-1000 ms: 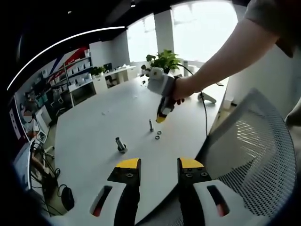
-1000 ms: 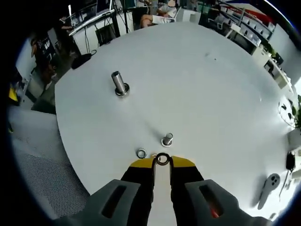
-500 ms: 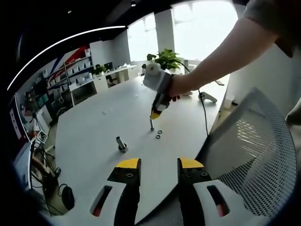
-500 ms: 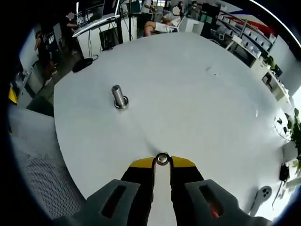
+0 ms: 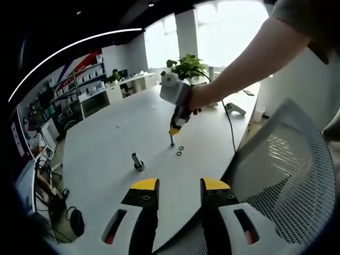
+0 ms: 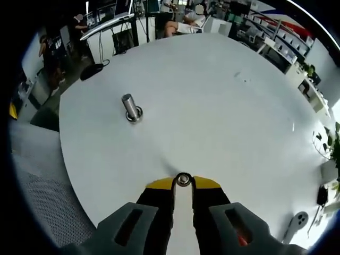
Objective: Place the washer onto the threaded stud by aligning its center hole with the stud, sliding it down to the base, and recovering from edge contact or off-axis alignment until the washer reaches the visible bottom stop.
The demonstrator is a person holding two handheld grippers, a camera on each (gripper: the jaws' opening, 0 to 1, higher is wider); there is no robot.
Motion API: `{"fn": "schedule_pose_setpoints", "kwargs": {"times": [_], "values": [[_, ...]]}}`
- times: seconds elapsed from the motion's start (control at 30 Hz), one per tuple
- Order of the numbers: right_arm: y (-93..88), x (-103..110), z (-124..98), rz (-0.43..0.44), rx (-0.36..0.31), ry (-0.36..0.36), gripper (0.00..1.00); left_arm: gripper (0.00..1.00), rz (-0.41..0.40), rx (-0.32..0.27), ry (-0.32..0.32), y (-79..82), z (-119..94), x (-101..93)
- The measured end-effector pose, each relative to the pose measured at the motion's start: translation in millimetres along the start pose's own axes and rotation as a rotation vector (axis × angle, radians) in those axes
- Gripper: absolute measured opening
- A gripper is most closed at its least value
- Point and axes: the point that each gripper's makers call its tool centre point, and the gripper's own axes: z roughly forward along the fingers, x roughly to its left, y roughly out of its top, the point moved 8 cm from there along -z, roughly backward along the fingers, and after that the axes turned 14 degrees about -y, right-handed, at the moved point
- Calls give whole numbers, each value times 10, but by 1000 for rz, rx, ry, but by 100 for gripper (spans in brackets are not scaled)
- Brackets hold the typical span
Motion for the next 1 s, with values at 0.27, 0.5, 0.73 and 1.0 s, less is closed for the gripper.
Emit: {"fn": "schedule_pose_setpoints", "kwargs": {"times": [0.27, 0.5, 0.73, 1.0], "values": [[-9, 19, 59, -9, 19, 12, 13, 29, -6, 8, 1, -8, 7, 4], [-53, 15, 170, -19, 42, 23, 13, 29, -8, 14, 3, -13, 13, 7], [-63, 37, 294, -37, 68, 35, 13, 29, -11, 21, 3, -23, 17, 9], [-85, 19, 511, -82, 98, 47, 14, 29, -11, 25, 2, -26, 22, 12]]}}
